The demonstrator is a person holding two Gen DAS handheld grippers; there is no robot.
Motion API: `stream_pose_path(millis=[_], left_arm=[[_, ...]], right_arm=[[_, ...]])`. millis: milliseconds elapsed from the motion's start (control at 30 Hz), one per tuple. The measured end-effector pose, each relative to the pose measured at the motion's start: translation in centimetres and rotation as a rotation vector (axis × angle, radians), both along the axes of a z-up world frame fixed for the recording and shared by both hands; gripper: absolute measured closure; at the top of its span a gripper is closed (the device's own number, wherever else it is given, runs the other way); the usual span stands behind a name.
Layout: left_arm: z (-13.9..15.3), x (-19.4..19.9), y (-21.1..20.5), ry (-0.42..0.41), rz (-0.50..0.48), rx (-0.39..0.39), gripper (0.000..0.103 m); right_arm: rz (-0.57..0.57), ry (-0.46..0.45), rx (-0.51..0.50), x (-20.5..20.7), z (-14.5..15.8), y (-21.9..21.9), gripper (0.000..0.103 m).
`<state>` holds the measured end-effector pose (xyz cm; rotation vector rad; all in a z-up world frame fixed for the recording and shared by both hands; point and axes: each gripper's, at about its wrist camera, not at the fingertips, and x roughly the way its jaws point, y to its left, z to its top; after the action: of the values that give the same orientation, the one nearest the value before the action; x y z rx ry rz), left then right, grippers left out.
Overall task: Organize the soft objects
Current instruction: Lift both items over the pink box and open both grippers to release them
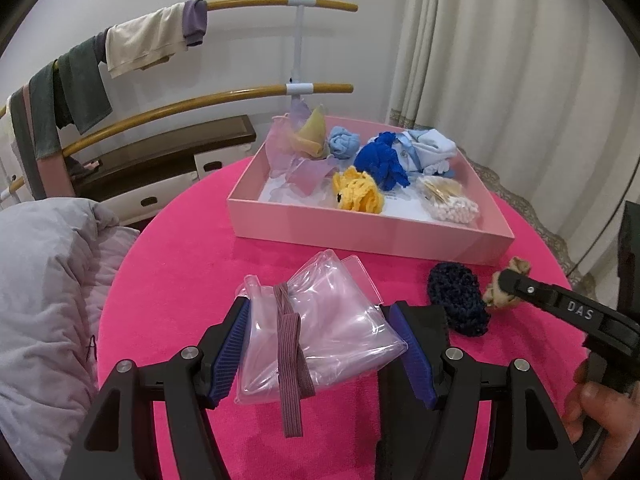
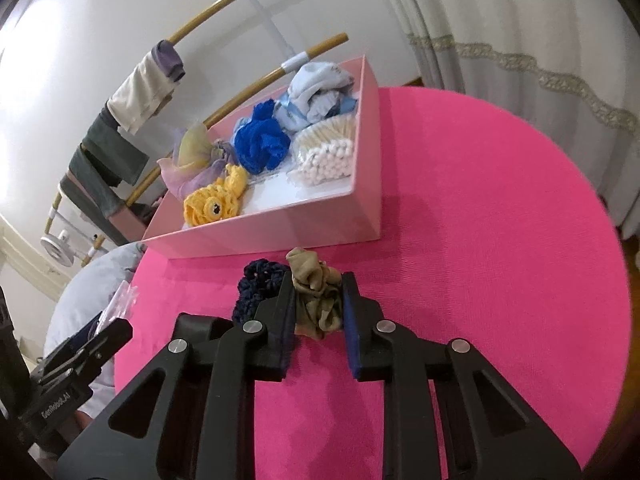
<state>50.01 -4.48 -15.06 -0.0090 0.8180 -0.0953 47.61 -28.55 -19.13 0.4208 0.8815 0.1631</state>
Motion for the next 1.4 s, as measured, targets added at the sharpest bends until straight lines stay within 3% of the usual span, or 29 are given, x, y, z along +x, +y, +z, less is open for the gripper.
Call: stream_pose_path(millis=[333,833,1133,1400], left_arm=[[1.7,-0.9,-0.8,-0.038,-0.012,-0.002,0.038],[7.4,-1.9,-0.8,-0.155,-0.013,0.011,0.037],[10.4,1.0,0.6,-0.202,0.012,-0.023,0.037],[10.7,6.6,0.7,-0.162,-0.006,-0.051,0.037]], right_arm=[[0.070,-0.098,-0.072,-1.7,5.1,1.7,0.084],[0.175,-0.242,-0.159,-1.0,12.6,4.9,0.084],[0.187,-0.265,-0.172,2.5,14.8,5.2,0.084],[0.192,-0.209,-0.156,7.0,14.3,4.9,0.084]])
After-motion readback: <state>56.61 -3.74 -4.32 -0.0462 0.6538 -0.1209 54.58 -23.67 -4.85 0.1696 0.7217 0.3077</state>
